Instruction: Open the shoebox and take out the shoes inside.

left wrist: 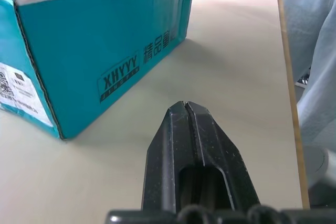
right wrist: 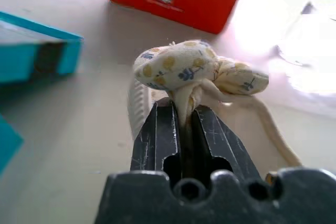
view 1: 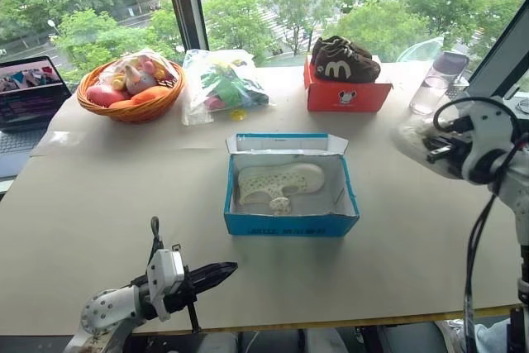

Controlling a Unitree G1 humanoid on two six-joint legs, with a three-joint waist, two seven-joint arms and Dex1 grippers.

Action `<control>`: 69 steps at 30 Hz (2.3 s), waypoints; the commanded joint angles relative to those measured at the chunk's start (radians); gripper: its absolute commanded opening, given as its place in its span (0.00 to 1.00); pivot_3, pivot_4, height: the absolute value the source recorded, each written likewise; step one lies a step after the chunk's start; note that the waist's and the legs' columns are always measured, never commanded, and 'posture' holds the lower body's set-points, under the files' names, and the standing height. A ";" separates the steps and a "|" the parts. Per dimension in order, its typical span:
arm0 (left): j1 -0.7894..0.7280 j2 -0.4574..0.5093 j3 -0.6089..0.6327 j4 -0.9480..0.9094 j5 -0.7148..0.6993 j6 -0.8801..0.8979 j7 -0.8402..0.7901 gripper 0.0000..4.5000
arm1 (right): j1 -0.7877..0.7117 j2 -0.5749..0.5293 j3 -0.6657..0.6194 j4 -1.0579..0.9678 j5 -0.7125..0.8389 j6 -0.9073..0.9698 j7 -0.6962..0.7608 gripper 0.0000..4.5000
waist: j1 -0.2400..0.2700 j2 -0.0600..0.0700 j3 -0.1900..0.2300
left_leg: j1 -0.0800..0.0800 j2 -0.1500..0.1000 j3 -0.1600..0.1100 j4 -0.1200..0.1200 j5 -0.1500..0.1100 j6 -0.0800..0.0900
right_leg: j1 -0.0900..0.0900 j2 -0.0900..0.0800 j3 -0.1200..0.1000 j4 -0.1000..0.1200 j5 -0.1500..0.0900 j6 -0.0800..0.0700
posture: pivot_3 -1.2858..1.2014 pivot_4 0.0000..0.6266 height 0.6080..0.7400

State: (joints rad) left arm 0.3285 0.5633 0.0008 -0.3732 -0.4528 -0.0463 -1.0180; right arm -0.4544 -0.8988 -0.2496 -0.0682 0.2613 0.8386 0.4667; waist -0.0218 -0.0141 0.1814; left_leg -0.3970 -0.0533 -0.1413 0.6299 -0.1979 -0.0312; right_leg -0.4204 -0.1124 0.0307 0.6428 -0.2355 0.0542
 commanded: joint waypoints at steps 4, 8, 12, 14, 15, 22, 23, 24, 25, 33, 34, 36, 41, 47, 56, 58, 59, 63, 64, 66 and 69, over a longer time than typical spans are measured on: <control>-0.025 0.003 0.007 0.023 -0.001 -0.024 -0.018 0.00 | 0.138 -0.034 0.047 0.000 -0.137 -0.018 -0.057 0.08 | 0.004 0.000 0.000 | 0.002 0.000 0.002 -0.001 0.000 0.000 | 0.001 0.000 0.002 0.000 0.000 0.000 | 0.52 0.24 1.00; -0.034 0.003 0.010 0.034 -0.002 -0.025 -0.022 0.00 | 0.228 -0.021 0.066 -0.029 -0.112 0.061 -0.013 0.08 | 0.004 0.000 0.000 | 0.002 0.000 0.005 0.000 0.000 0.000 | 0.001 0.000 0.005 0.000 0.000 0.001 | 0.52 0.24 1.00; -0.035 0.001 0.010 0.036 -0.003 -0.026 -0.024 0.00 | 0.256 -0.002 0.033 -0.047 -0.089 0.111 -0.003 0.22 | 0.007 -0.001 -0.001 | 0.007 0.001 0.005 -0.001 0.000 0.000 | 0.007 0.000 0.005 -0.001 0.000 0.002 | 0.52 0.24 1.00; -0.036 0.000 0.008 0.037 -0.003 -0.026 -0.024 0.00 | 0.261 0.001 0.006 -0.067 -0.068 0.126 0.014 0.34 | 0.007 -0.002 -0.001 | 0.010 0.001 0.005 -0.001 0.000 0.001 | 0.012 0.000 0.005 -0.003 0.000 0.003 | 0.52 0.24 1.00; -0.036 0.000 0.008 0.037 -0.003 -0.025 -0.024 0.00 | 0.264 -0.001 -0.004 -0.078 -0.059 0.132 0.024 0.42 | 0.007 -0.002 -0.001 | 0.012 0.001 0.005 -0.001 -0.001 0.001 | 0.015 0.000 0.005 -0.004 0.000 0.004 | 0.52 0.24 1.00; -0.037 -0.001 0.004 0.037 -0.005 -0.022 -0.026 0.00 | 0.304 -0.081 -0.057 -0.123 -0.035 0.157 0.097 0.95 | 0.007 -0.002 -0.001 | 0.012 0.001 0.005 -0.001 -0.001 0.001 | 0.016 0.000 0.005 -0.006 0.000 0.005 | 0.52 0.24 1.00; -0.038 -0.001 0.004 0.038 -0.005 -0.022 -0.027 0.00 | 0.308 -0.094 -0.068 -0.127 -0.034 0.159 0.104 0.98 | 0.008 -0.002 -0.001 | 0.012 0.000 0.005 -0.001 -0.001 0.001 | 0.015 0.000 0.005 -0.006 0.000 0.005 | 0.52 0.24 1.00; -0.038 -0.002 0.003 0.038 -0.005 -0.021 -0.027 0.00 | 0.310 -0.107 -0.077 -0.130 -0.035 0.160 0.110 0.98 | 0.008 -0.002 -0.001 | 0.012 0.001 0.005 -0.001 -0.001 0.001 | 0.015 0.000 0.005 -0.007 0.000 0.005 | 0.52 0.24 1.00; -0.039 -0.002 0.003 0.038 -0.005 -0.021 -0.027 0.00 | 0.312 -0.115 -0.083 -0.131 -0.036 0.160 0.114 0.98 | 0.008 -0.002 -0.001 | 0.012 0.000 0.005 -0.001 -0.001 0.001 | 0.016 0.000 0.005 -0.008 0.001 0.006 | 0.52 0.24 1.00; -0.042 -0.005 0.003 0.036 -0.001 -0.018 -0.018 0.00 | 0.432 -0.308 -0.227 -0.252 0.038 0.155 0.369 0.98 | 0.009 -0.001 -0.001 | 0.009 0.000 0.006 -0.001 -0.001 0.002 | 0.016 0.000 0.005 -0.012 0.002 0.008 | 0.52 0.24 1.00; -0.041 -0.005 0.003 0.036 0.000 -0.018 -0.016 0.00 | 0.432 -0.317 -0.256 -0.272 0.057 0.146 0.402 0.98 | 0.008 -0.001 -0.001 | 0.009 0.000 0.006 -0.001 -0.001 0.002 | 0.016 0.000 0.005 -0.012 0.002 0.008 | 0.52 0.24 1.00; -0.041 -0.007 0.004 0.035 0.001 -0.017 -0.011 0.00 | 0.404 -0.321 -0.286 -0.300 0.099 0.138 0.440 0.98 | 0.005 -0.001 -0.001 | 0.010 0.001 0.006 -0.001 -0.001 0.002 | 0.016 0.000 0.005 -0.012 0.002 0.008 | 0.52 0.24 1.00; -0.041 -0.011 0.003 0.022 -0.003 -0.011 0.000 0.00 | 0.077 -0.154 -0.159 -0.409 0.310 0.238 0.372 0.98 | -0.007 -0.001 0.000 | 0.009 0.003 0.008 -0.001 -0.001 0.001 | 0.017 0.000 0.006 -0.013 0.003 0.008 | 0.52 0.24 1.00; -0.039 -0.017 0.000 0.010 -0.002 -0.007 0.016 0.00 | -0.129 0.230 0.038 -0.409 0.377 0.471 0.131 0.98 | -0.009 -0.009 -0.002 | 0.010 0.005 0.008 -0.002 -0.001 0.001 | 0.014 0.003 0.006 -0.014 0.005 0.006 | 0.52 0.24 1.00; -0.034 -0.021 -0.014 -0.007 -0.003 0.005 0.035 0.00 | -0.233 0.323 0.027 -0.281 0.482 0.654 0.126 0.98 | 0.010 -0.009 -0.002 | -0.004 0.000 0.008 0.003 -0.001 0.002 | -0.001 0.000 0.008 -0.013 0.013 0.000 | 0.52 0.24 1.00; -0.037 -0.022 -0.018 -0.006 -0.001 0.006 0.037 0.00 | -0.260 0.307 0.035 -0.251 0.507 0.685 0.148 0.98 | 0.005 -0.008 -0.002 | -0.002 0.001 0.009 0.003 -0.001 0.002 | 0.000 0.001 0.008 -0.013 0.011 0.004 | 0.52 0.24 1.00; -0.040 -0.022 -0.019 -0.003 -0.002 0.006 0.036 0.00 | -0.281 0.279 0.051 -0.244 0.537 0.715 0.184 0.98 | 0.004 -0.008 -0.003 | -0.001 0.003 0.009 0.003 -0.001 0.002 | 0.001 0.002 0.007 -0.013 0.011 0.005 | 0.52 0.24 1.00; -0.049 -0.021 -0.025 0.008 0.001 0.001 0.034 0.00 | -0.367 0.252 0.106 -0.200 0.609 0.774 0.242 0.98 | -0.001 -0.008 -0.003 | -0.002 0.004 0.010 0.003 -0.001 0.002 | 0.000 0.003 0.008 -0.013 0.011 0.004 | 0.52 0.24 1.00; -0.050 -0.022 -0.026 0.007 0.002 0.001 0.035 0.00 | -0.386 0.278 0.117 -0.176 0.604 0.776 0.228 0.98 | -0.003 -0.008 -0.003 | -0.002 0.004 0.010 0.003 -0.001 0.002 | 0.000 0.003 0.008 -0.013 0.012 0.004 | 0.52 0.24 1.00; -0.053 -0.024 -0.027 0.008 0.002 0.002 0.037 0.00 | -0.410 0.319 0.134 -0.136 0.593 0.776 0.200 0.98 | -0.010 -0.008 -0.003 | -0.001 0.004 0.010 0.003 -0.001 0.002 | 0.000 0.004 0.008 -0.013 0.012 0.003 | 0.52 0.24 1.00; -0.057 -0.026 -0.031 0.005 0.000 0.006 0.041 0.00 | -0.438 0.395 0.189 -0.091 0.556 0.769 0.154 0.98 | -0.010 -0.008 -0.003 | -0.001 0.004 0.010 0.003 -0.001 0.002 | 0.000 0.004 0.008 -0.012 0.012 0.003 | 0.52 0.24 1.00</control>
State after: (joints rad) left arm 0.2760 0.5413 -0.0248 -0.3452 -0.4510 -0.0403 -0.9816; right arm -0.8596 -0.5282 -0.0817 -0.1663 0.8319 1.6057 0.6440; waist -0.0319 -0.0219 0.1783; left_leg -0.3985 -0.0494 -0.1314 0.6327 -0.1988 -0.0292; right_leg -0.4206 -0.1087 0.0391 0.6304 -0.2220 0.0551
